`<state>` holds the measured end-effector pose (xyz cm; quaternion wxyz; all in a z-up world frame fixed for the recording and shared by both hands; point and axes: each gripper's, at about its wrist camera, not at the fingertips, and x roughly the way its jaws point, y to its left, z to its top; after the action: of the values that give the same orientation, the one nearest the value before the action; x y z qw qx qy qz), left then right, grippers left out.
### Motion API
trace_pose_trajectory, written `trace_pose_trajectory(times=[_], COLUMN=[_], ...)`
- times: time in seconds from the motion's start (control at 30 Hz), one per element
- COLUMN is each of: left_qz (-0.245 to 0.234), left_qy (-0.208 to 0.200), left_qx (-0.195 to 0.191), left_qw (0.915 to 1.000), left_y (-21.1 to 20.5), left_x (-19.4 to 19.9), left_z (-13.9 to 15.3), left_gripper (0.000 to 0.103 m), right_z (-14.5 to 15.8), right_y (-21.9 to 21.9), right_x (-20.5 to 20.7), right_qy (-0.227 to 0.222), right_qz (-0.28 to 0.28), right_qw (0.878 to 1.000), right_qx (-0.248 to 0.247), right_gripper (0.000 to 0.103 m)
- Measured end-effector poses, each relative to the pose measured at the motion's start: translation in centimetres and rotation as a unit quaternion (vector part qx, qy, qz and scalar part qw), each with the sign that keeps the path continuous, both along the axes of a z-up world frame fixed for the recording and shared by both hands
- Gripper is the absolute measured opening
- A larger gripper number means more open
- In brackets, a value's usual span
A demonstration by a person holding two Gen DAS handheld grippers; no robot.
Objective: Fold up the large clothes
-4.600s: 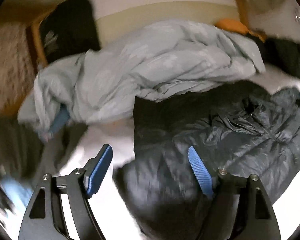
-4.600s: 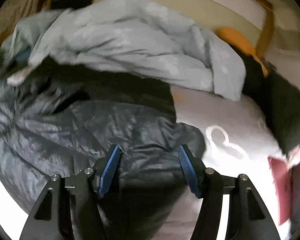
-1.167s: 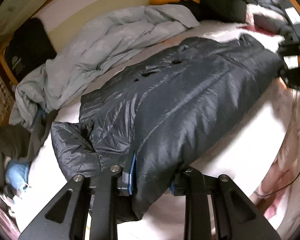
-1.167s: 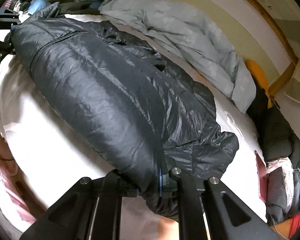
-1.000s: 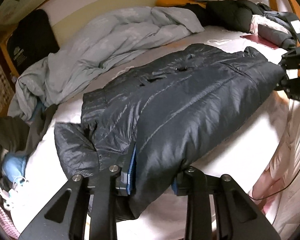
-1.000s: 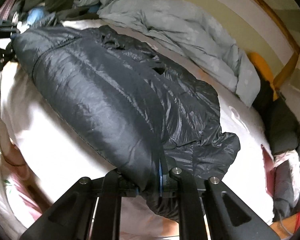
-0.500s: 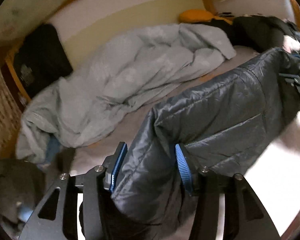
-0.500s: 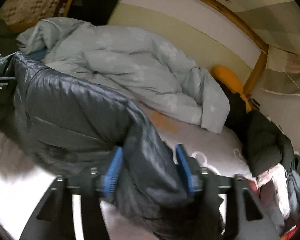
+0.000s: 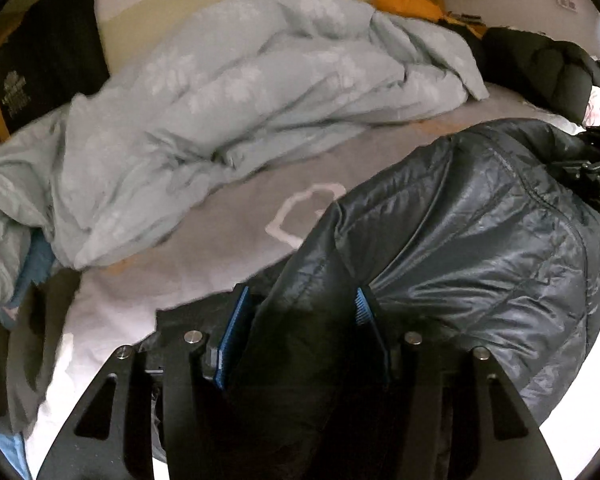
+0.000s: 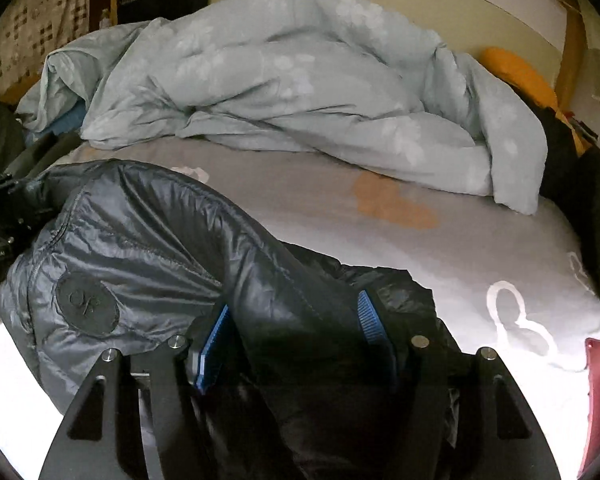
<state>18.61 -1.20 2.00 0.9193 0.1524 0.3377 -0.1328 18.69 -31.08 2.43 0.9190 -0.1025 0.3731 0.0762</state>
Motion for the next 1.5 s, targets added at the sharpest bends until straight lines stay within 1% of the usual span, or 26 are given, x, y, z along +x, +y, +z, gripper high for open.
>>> trace_pose_trajectory(times=[0.03, 0.07, 0.1, 0.13, 0.17, 0.23, 0.3, 0.33, 0.37, 0.4, 0.43, 0.47, 0.5, 0.53, 0.63, 0.7, 0.77, 0.9, 0.97, 1.07, 1.13, 1.2, 1.3, 1.4, 1.43, 1.5], left_qz=[0.000, 0.004, 0.010, 0.017, 0.021, 0.029, 0.048, 0.054, 0.054, 0.051, 0.048, 0.047, 0.047, 0.042, 0.033, 0.038, 0.073, 0.142, 0.160, 0.171, 0.179, 0.188, 0.178, 0.152, 0.140, 0.105], left_qy=[-0.013, -0.032, -0.051, -0.073, -0.097, -0.127, -0.140, -0.146, -0.150, -0.147, -0.138, -0.127, -0.119, -0.108, -0.075, -0.080, -0.085, -0.048, -0.033, -0.009, 0.005, 0.000, -0.053, -0.114, -0.124, -0.116], left_qx=[-0.006, -0.019, -0.032, -0.046, -0.065, -0.094, -0.098, -0.102, -0.109, -0.115, -0.115, -0.111, -0.108, -0.107, -0.095, -0.057, -0.009, -0.041, -0.032, -0.002, -0.012, -0.019, -0.040, -0.084, -0.097, -0.120], left_qw=[0.9999, 0.9993, 0.9982, 0.9961, 0.9929, 0.9870, 0.9841, 0.9826, 0.9812, 0.9812, 0.9825, 0.9845, 0.9859, 0.9874, 0.9921, 0.9944, 0.9936, 0.9878, 0.9861, 0.9852, 0.9837, 0.9820, 0.9817, 0.9781, 0.9775, 0.9803], left_y=[0.2, 0.8, 1.3, 2.0, 2.8, 4.4, 5.5, 6.0, 6.4, 6.7, 6.7, 6.6, 6.5, 6.3, 5.5, 5.2, 5.7, 9.6, 10.6, 11.4, 11.9, 12.2, 11.9, 10.8, 10.4, 9.0], left_x=[-0.5, -1.3, -2.1, -3.2, -4.4, -6.5, -8.0, -8.7, -9.5, -10.1, -10.3, -10.3, -10.3, -10.1, -8.8, -7.5, -5.1, -1.0, -0.2, 0.3, 0.6, 0.4, -1.3, -4.2, -4.8, -5.6], left_z=[0.7, 1.7, 2.8, 4.0, 5.4, 7.6, 9.3, 9.8, 10.2, 10.3, 10.2, 9.9, 9.6, 9.1, 6.8, 5.2, 3.4, 0.7, -0.7, -2.8, -3.7, -3.5, -0.2, 4.0, 4.9, 5.9], left_gripper=[0.053, 0.053, 0.059, 0.068, 0.071, 0.071, 0.071, 0.071, 0.071, 0.070, 0.065, 0.060, 0.053, 0.048, 0.039, 0.039, 0.039, 0.038, 0.038, 0.038, 0.038, 0.034, 0.034, 0.034, 0.034, 0.034], right_z=[0.4, 1.1, 1.8, 2.7, 3.9, 5.6, 7.2, 7.8, 8.3, 8.6, 8.5, 8.2, 7.7, 7.0, 5.1, 3.7, 2.5, 0.5, -0.3, -1.8, -2.8, -2.7, -0.6, 2.0, 2.8, 3.4], right_y=[-0.1, -0.3, -0.6, -1.0, -1.5, -2.4, -3.2, -3.5, -3.7, -3.6, -3.3, -3.1, -2.7, -2.3, -1.7, -2.3, -3.8, -6.5, -6.9, -7.1, -7.1, -6.7, -6.4, -5.7, -5.1, -4.2], right_x=[-0.5, -1.2, -2.0, -3.0, -4.0, -5.6, -7.2, -8.0, -8.7, -9.0, -9.1, -9.2, -9.1, -8.8, -7.6, -6.4, -4.7, -1.9, -0.9, 0.2, 0.4, 0.3, -1.0, -2.7, -3.3, -3.9], right_qy=[-0.009, -0.024, -0.040, -0.063, -0.089, -0.121, -0.150, -0.162, -0.167, -0.162, -0.146, -0.134, -0.119, -0.103, -0.082, -0.073, -0.069, -0.047, -0.036, -0.020, -0.009, -0.014, -0.040, -0.070, -0.078, -0.080], right_qz=[-0.001, -0.004, -0.010, -0.018, -0.025, -0.039, -0.057, -0.057, -0.049, -0.041, -0.030, -0.019, -0.004, 0.008, 0.005, -0.018, -0.051, -0.104, -0.106, -0.110, -0.112, -0.117, -0.119, -0.107, -0.097, -0.083], right_qw=[1.000, 1.000, 0.999, 0.998, 0.996, 0.991, 0.985, 0.983, 0.981, 0.982, 0.984, 0.986, 0.987, 0.990, 0.994, 0.996, 0.995, 0.992, 0.992, 0.993, 0.993, 0.992, 0.991, 0.989, 0.989, 0.989], right_qx=[0.005, 0.010, 0.011, 0.013, 0.020, 0.039, 0.058, 0.071, 0.086, 0.093, 0.097, 0.101, 0.104, 0.101, 0.069, 0.054, 0.045, 0.050, 0.051, 0.046, 0.046, 0.033, 0.046, 0.076, 0.082, 0.091], right_gripper=[0.064, 0.070, 0.073, 0.080, 0.081, 0.081, 0.081, 0.079, 0.065, 0.055, 0.040, 0.028, 0.023, 0.017, 0.017, 0.017, 0.017, 0.017, 0.017, 0.017, 0.017, 0.017, 0.017, 0.017, 0.017, 0.017])
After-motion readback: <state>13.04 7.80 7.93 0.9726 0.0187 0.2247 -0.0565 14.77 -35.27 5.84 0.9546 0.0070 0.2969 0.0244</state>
